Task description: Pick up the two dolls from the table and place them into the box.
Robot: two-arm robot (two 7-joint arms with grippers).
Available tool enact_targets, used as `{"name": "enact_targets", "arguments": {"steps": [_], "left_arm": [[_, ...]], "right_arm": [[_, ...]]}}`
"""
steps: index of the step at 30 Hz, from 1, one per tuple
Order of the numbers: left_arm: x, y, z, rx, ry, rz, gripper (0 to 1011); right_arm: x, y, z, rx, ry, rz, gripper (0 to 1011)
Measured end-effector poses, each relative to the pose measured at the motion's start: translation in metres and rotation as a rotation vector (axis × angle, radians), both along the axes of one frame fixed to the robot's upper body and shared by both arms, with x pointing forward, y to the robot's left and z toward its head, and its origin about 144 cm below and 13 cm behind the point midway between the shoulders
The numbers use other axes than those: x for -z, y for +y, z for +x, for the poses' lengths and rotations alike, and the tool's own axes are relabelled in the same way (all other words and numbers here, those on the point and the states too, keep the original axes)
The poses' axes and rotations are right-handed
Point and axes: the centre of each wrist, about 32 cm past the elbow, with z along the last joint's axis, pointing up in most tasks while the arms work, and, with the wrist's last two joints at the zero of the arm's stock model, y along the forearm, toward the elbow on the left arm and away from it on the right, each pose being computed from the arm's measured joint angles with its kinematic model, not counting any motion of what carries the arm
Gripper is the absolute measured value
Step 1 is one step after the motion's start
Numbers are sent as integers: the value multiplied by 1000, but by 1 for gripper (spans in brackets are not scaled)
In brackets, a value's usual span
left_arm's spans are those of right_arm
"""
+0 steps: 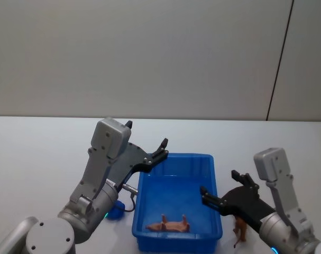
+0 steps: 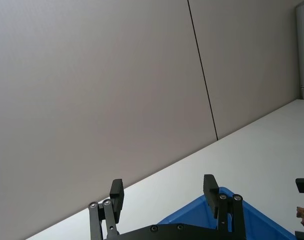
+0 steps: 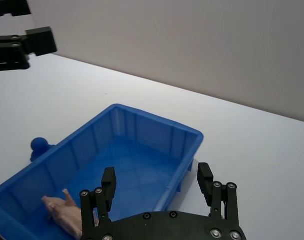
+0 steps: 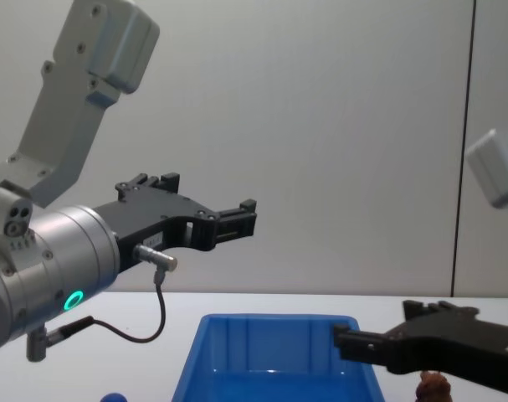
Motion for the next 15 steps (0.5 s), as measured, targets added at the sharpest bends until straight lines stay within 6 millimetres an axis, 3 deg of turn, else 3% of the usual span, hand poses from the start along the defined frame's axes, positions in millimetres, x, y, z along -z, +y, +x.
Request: {"name": "enact_targets", "arguments": {"steps": [15], "left_arm": [[0,0,0,0,0,0,1002]], "right_arm": [[1,-5,-15,134,49,-25,1001]]}}
